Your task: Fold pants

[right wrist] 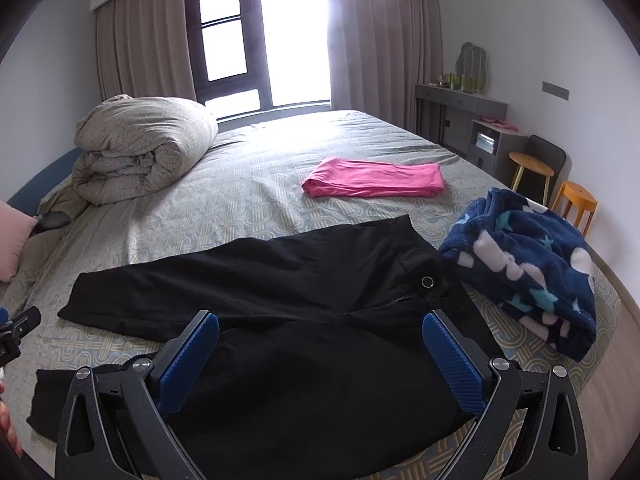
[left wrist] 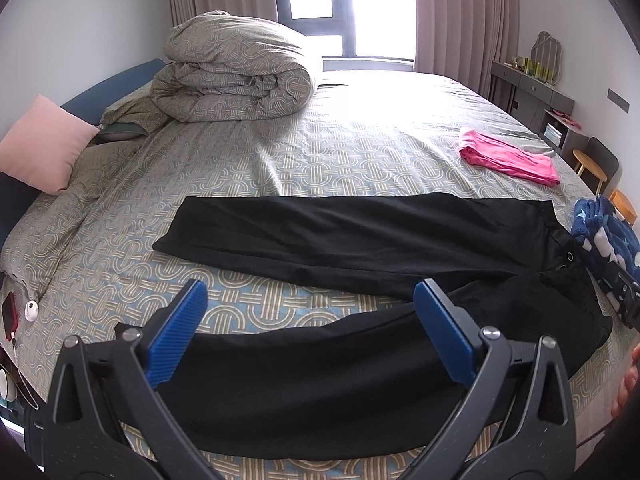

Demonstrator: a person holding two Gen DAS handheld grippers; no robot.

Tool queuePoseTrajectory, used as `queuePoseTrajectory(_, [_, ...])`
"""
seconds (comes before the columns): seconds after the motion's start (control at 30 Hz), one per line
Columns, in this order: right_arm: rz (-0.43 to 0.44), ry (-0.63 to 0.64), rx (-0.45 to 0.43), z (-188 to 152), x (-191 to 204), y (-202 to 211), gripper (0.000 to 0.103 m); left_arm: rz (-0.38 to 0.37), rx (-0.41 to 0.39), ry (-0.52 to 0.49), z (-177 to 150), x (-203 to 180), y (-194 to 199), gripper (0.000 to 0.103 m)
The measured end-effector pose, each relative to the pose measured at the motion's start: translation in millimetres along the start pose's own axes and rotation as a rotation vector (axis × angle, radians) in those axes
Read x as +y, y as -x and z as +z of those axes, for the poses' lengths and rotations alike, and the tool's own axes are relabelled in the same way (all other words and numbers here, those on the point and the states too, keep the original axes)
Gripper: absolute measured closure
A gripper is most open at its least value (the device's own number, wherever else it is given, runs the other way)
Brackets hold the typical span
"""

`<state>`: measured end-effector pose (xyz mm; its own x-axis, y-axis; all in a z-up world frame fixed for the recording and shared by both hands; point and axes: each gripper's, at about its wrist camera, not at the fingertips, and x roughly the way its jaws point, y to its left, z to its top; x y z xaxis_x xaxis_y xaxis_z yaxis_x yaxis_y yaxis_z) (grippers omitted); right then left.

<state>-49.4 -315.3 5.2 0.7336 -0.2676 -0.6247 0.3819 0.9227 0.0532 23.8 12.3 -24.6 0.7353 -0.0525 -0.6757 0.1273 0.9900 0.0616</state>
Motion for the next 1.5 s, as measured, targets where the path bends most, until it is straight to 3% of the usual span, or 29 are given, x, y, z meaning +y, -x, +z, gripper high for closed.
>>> queuePoseTrajectory(0.67, [0.035, 0.073, 0.122, -30, 30, -21, 0.0, 0.028, 0.057, 0.005, -20, 19, -10, 0.0])
queuePoseTrajectory(1.2, [0.019, 0.062, 0.111, -33, 21, -9, 0.0, 0.049, 0.065, 0.019, -39, 34, -2, 0.0])
queuePoseTrajectory(1.5, [0.012, 0.043, 0.083, -48, -13, 1, 0.0, 0.061, 0.113, 0.102, -68, 72, -5, 0.0])
